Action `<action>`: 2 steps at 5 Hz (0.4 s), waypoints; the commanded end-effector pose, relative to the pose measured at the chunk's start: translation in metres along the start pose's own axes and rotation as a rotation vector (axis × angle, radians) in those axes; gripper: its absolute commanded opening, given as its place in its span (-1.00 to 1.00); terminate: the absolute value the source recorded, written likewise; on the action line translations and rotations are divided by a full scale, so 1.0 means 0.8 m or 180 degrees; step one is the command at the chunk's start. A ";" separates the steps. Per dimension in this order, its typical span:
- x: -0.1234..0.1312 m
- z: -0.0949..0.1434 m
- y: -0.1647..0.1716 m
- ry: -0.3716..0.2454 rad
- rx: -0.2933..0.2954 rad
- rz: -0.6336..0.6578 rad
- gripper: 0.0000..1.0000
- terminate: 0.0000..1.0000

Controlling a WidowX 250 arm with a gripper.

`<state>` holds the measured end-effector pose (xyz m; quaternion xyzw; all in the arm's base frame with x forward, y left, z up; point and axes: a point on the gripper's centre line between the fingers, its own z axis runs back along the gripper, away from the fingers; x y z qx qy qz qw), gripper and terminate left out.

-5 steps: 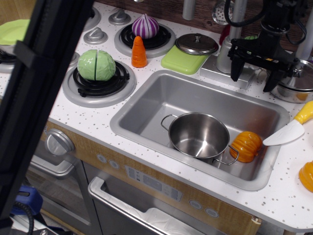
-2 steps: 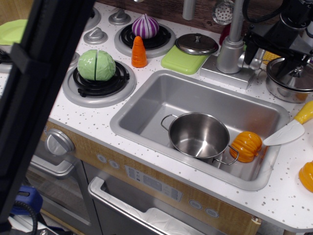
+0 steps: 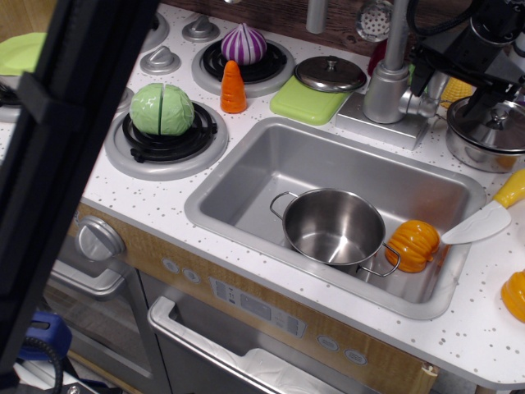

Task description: Turn lever vertical to front

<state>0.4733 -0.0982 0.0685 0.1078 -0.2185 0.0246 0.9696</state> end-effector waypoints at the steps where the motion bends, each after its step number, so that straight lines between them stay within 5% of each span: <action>1: 0.048 0.056 0.023 -0.0438 -0.0104 0.0136 1.00 -1.00; 2: 0.057 0.058 0.025 -0.0469 -0.0056 0.0121 1.00 -1.00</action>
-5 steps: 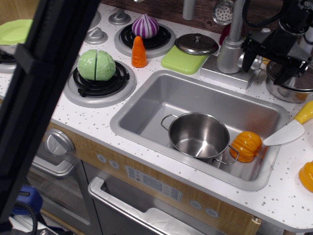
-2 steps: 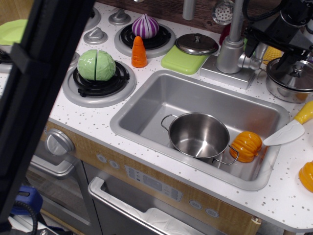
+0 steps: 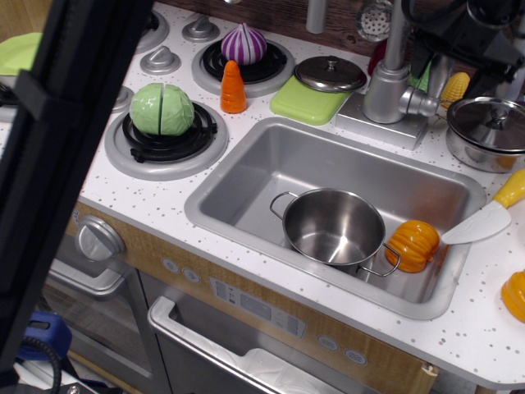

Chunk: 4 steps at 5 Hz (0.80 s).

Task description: Turn lever vertical to front

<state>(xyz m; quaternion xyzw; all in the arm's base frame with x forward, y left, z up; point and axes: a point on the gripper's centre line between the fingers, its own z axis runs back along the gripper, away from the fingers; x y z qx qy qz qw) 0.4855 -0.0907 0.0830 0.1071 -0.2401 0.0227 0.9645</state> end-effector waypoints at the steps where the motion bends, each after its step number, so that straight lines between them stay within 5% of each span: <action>1: 0.042 0.050 0.022 -0.0349 -0.0022 0.0113 1.00 -1.00; 2: 0.045 0.050 0.027 -0.0379 -0.0029 0.0098 1.00 -1.00; 3: 0.041 0.039 0.022 -0.0427 -0.0043 0.0166 -1.00 -1.00; 4: 0.037 0.040 0.018 -0.0410 -0.0052 0.0239 -1.00 -1.00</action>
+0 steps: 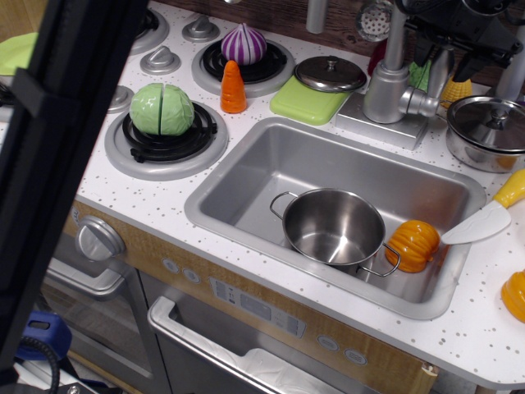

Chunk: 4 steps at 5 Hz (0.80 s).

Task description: Turn lever vertical to front

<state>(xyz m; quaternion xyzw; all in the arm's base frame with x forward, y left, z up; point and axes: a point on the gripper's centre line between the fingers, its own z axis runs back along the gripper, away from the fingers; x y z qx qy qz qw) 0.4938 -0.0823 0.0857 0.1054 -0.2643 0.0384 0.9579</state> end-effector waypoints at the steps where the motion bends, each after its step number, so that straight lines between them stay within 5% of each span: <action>1: 0.018 0.045 -0.004 -0.0160 -0.0150 0.0317 -1.00 -1.00; 2: -0.008 0.058 -0.025 0.0019 -0.0136 0.0524 -1.00 -1.00; 3: -0.029 0.073 -0.032 0.0407 -0.0256 0.0675 -1.00 -1.00; 4: -0.042 0.070 -0.022 0.0790 -0.0547 0.0691 -1.00 -1.00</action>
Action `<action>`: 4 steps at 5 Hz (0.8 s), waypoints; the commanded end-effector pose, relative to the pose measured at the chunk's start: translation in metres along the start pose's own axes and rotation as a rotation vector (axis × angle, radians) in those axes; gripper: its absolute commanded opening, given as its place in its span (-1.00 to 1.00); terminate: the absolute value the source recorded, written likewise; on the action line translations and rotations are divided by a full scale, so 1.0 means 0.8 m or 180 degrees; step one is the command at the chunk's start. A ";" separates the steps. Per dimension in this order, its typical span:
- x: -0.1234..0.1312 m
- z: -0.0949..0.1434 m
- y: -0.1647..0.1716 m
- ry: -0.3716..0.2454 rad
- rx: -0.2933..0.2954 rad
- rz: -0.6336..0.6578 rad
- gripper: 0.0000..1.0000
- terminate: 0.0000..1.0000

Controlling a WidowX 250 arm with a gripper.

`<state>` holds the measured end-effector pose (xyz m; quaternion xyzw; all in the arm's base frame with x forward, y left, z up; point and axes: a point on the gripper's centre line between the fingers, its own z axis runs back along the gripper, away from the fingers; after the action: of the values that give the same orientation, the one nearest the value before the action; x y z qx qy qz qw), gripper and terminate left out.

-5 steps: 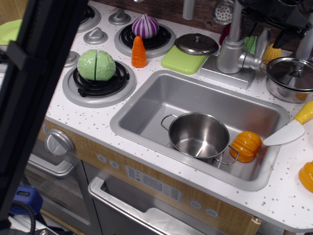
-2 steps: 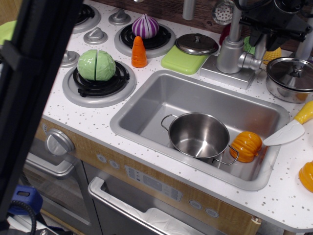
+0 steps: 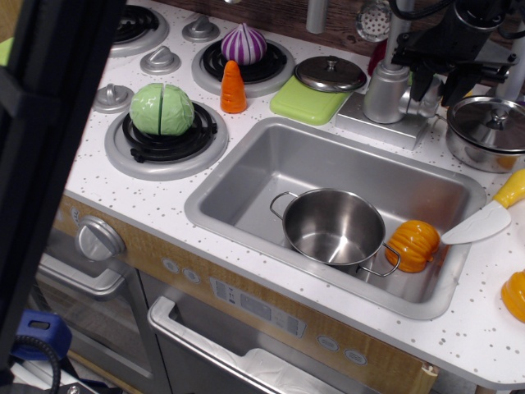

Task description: Turn lever vertical to front

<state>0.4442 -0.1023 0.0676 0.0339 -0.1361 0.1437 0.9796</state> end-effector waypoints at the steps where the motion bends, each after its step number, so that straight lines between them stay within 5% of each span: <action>1: 0.004 0.050 0.007 0.0138 -0.0474 -0.0074 -1.00 -1.00; 4: -0.007 0.012 0.009 0.0276 -0.0683 -0.0130 -1.00 -1.00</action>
<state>0.4317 -0.0922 0.0435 -0.0586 -0.0777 0.1163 0.9884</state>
